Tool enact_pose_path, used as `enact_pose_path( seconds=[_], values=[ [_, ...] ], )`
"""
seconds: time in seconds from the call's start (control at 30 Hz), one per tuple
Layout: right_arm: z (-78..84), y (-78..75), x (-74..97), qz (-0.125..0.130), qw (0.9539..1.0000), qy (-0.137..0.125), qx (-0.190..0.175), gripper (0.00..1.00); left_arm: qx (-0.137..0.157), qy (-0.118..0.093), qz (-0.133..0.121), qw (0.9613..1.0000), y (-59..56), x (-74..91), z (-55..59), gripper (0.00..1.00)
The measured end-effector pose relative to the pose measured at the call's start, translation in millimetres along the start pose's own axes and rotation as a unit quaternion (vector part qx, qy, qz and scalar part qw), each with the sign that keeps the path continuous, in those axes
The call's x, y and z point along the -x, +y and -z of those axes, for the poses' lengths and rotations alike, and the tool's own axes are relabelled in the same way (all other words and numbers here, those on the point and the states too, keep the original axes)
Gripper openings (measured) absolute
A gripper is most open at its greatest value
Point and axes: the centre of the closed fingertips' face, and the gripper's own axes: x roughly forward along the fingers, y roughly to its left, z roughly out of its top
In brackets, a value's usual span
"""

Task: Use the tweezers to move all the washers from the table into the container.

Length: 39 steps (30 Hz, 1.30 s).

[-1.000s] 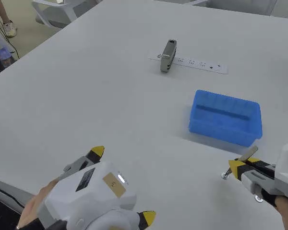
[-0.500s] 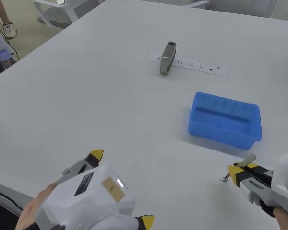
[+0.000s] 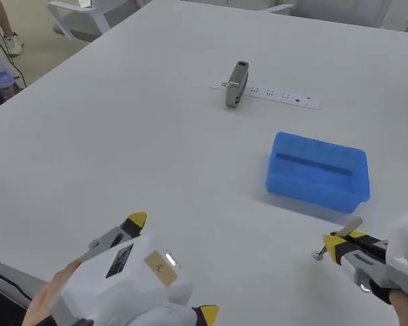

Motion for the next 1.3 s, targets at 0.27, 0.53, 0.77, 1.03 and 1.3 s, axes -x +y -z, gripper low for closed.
enact_pose_path(
  seconds=[0.27, 0.53, 0.77, 1.03, 1.3],
  values=[
    [-34.1, -5.9, 17.0, -0.005, 0.9994, -0.031, -0.016, 0.02, -0.001, 0.0, 0.002, 1.0, -0.9, 0.1, -0.9, 0.92],
    [-70.5, -9.0, 33.3, -0.004, 0.9975, -0.069, -0.014, 0.02, -0.001, -0.002, 0.002, 1.0, -1.2, 0.0, -1.2, 0.92],
    [-90.8, -20.7, 31.7, 0.007, 0.9962, -0.086, -0.005, 0.02, -0.003, 0.0, 0.001, 1.0, -0.4, -0.3, -0.1, 0.92],
    [-111.4, -39.5, 19.9, 0.02, 0.9942, -0.106, -0.002, 0.02, -0.003, 0.001, 0.003, 1.0, -1.4, -0.7, 0.2, 0.92],
    [-118.9, -51.1, -0.7, 0.027, 0.9935, -0.111, 0.001, 0.02, -0.002, 0.002, 0.004, 1.0, -1.7, -0.8, 0.4, 0.92]
  ],
)
